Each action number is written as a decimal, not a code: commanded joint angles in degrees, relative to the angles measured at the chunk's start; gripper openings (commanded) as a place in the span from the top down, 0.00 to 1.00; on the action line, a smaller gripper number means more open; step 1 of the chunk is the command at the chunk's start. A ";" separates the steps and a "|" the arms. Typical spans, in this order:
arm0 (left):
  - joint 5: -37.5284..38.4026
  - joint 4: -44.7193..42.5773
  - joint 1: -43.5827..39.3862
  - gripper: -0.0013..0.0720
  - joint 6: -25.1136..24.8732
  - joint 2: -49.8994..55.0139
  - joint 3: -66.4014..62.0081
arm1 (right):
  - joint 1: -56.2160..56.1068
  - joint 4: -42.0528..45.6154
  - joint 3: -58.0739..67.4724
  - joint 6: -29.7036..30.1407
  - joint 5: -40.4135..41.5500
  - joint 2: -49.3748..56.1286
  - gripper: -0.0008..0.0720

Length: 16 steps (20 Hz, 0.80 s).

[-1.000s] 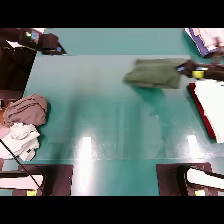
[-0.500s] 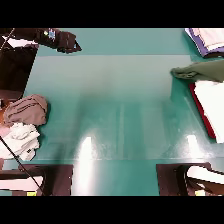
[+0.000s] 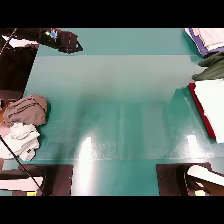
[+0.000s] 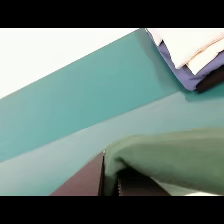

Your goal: Fold the shirts.

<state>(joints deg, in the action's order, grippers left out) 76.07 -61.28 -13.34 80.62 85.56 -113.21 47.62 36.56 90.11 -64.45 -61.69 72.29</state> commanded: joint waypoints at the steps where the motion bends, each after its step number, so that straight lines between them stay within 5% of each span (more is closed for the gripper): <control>1: 0.26 -0.04 -0.02 0.94 -0.04 0.02 0.02 | 3.63 5.40 -2.25 -4.20 -3.93 -3.65 0.97; 9: 1.57 -0.02 -0.02 0.94 -0.92 0.02 0.02 | 8.83 31.61 -20.20 -13.22 -7.78 -15.04 0.96; 10: 1.66 -0.02 0.00 0.95 -1.20 0.02 0.02 | 9.99 34.91 -22.10 -14.75 -8.94 -16.02 0.81; 12: 1.97 -0.02 0.00 0.94 -1.57 0.02 0.02 | 12.66 39.28 -25.27 -15.85 -10.19 -17.79 0.30; 16: 1.99 -0.02 -0.02 0.94 -1.57 0.02 0.02 | 14.91 39.45 -28.79 -16.13 -10.29 -20.85 0.27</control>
<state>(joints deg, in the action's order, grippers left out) 77.89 -61.30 -13.34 79.35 85.56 -113.21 61.10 73.10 64.27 -79.33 -71.24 53.69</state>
